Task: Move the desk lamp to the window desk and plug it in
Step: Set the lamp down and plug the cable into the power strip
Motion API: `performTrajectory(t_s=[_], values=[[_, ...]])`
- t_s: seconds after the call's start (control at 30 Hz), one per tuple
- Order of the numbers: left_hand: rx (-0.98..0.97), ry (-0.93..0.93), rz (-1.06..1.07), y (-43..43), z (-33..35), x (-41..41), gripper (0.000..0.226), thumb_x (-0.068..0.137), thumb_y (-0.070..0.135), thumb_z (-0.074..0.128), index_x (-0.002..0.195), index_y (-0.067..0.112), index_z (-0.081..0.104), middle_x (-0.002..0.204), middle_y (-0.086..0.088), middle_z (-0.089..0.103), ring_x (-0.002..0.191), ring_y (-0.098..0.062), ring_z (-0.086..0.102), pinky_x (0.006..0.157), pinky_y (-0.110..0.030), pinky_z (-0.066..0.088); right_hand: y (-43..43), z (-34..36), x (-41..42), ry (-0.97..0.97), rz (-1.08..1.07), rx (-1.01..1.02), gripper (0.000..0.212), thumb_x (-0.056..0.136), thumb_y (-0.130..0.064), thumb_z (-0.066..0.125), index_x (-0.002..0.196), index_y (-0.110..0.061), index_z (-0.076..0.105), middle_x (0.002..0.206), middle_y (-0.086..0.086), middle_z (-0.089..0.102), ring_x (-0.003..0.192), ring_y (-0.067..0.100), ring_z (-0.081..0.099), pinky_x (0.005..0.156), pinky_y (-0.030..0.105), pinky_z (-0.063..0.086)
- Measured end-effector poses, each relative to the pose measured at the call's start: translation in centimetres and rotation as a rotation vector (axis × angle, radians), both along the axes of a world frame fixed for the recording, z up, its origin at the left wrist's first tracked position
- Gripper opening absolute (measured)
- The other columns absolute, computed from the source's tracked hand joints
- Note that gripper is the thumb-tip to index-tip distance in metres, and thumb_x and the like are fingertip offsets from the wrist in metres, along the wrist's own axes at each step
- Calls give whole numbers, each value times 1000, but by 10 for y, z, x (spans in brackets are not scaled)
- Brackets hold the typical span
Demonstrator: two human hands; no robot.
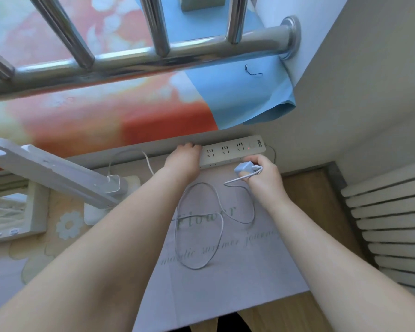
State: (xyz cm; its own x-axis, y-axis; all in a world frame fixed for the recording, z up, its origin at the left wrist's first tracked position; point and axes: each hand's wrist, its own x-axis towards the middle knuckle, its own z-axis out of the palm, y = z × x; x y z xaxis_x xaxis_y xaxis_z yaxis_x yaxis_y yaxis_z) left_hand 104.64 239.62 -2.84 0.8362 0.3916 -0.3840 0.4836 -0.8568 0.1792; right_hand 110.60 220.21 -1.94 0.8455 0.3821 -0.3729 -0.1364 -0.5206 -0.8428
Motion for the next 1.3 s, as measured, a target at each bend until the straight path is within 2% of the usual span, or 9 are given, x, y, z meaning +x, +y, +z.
performTrajectory(t_s=[0.17,0.33,0.57,0.7,0.83,0.97,1.1,1.2,1.3], values=[[49,-2,-34,1,-6,-1,50,87,8,54,135,10,42,128,-15,49,115,-36,48,85,-45,47,-2,0,0,15,-30,49,31,80,-8,64,107,-23,61,97,-2,63,81,13,58,68,26,46],[47,0,-54,-1,-5,-7,52,87,4,52,137,10,40,128,-15,48,113,-37,48,83,-44,46,-4,0,-3,23,-49,72,34,81,-5,64,107,-24,60,93,-9,60,82,10,59,65,18,45],[25,6,-78,-10,-7,-22,57,86,3,53,140,12,37,134,-12,46,115,-35,47,84,-44,49,-6,0,-11,39,-68,56,38,80,-9,67,115,-20,59,107,-3,62,95,13,60,74,22,46],[28,-6,-95,-16,-7,-32,50,85,2,53,133,10,43,128,-12,49,110,-35,49,79,-41,47,-7,4,-16,21,-60,82,28,80,-15,72,104,-23,61,94,-10,63,87,9,60,69,21,46],[12,-17,-91,-23,-8,-41,48,84,2,54,131,11,45,124,-10,51,107,-34,50,79,-40,48,-8,5,-19,14,-110,118,21,80,-18,74,98,-19,62,87,-9,64,81,10,61,73,26,48],[0,-25,-89,-29,-8,-51,48,84,4,55,130,12,46,121,-9,52,107,-33,49,78,-39,47,-10,3,-22,19,-144,132,18,79,-19,75,92,-22,63,84,-12,65,77,2,60,70,19,47],[-10,-28,-90,-33,-8,-59,45,83,2,55,127,12,48,117,-8,52,104,-31,49,75,-40,49,-9,0,-22,112,-224,163,20,81,-17,73,96,-20,60,92,-1,68,86,14,66,79,29,53],[-19,-33,-77,-35,-10,-61,46,83,2,54,127,12,49,118,-9,53,104,-31,49,77,-40,50,-3,0,-20,216,-319,230,19,85,-9,69,101,-10,59,100,12,67,87,21,66,73,30,57],[-30,-31,-68,-35,-11,-62,49,83,2,54,131,11,46,121,-9,54,106,-32,50,81,-41,50,2,3,-18,328,-367,300,18,89,-4,63,106,-3,57,102,17,63,90,27,63,72,34,56]])
